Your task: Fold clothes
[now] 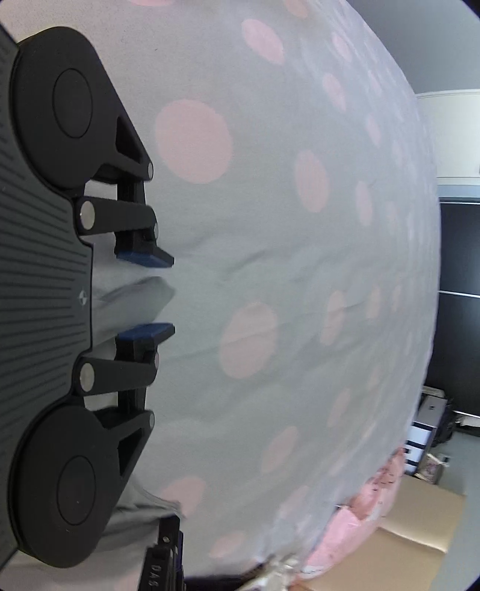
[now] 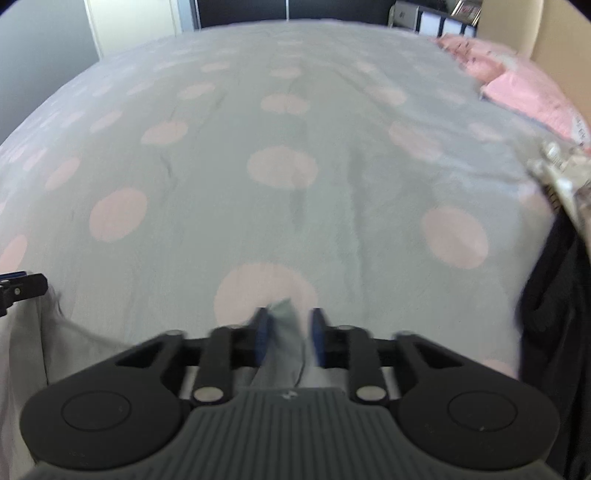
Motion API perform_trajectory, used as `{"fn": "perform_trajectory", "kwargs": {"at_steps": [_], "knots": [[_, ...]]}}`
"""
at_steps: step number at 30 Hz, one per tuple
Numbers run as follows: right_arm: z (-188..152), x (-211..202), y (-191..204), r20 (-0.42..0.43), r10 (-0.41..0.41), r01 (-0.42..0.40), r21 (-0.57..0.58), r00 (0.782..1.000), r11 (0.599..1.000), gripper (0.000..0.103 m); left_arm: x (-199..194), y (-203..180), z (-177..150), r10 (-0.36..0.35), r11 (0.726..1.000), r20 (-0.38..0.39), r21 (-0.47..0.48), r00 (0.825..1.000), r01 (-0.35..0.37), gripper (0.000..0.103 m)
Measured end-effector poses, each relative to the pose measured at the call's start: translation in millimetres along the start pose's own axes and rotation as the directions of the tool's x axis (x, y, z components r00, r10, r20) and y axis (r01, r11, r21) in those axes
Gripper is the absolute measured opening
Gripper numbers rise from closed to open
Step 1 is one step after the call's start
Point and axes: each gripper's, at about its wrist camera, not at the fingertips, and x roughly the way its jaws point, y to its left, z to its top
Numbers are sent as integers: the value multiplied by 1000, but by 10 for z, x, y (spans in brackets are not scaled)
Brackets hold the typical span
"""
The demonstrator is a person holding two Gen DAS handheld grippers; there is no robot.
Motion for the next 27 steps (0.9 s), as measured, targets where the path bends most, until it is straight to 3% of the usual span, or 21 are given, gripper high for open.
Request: {"fn": "perform_trajectory", "kwargs": {"at_steps": [3,8,14,20,27], "knots": [[72,-152,-39,15,18,-19,14,1000,1000,44,-180,-49,69,-6,1000,32,21,999,5,43],[87,-429,-62,16,42,-42,-3,999,999,44,-464,-83,63,-56,997,20,58,998,55,45],[-45,-795,-7,-61,139,-142,-61,988,988,44,-851,-158,-113,-122,981,-2,155,993,121,45],[-479,-1241,92,-135,184,-203,-147,974,968,45,-1238,-172,-469,-185,963,-62,187,981,194,44],[-1327,-1746,283,-214,210,-269,-303,954,914,44,-1655,-291,-1123,-229,919,-176,285,957,273,44]]}}
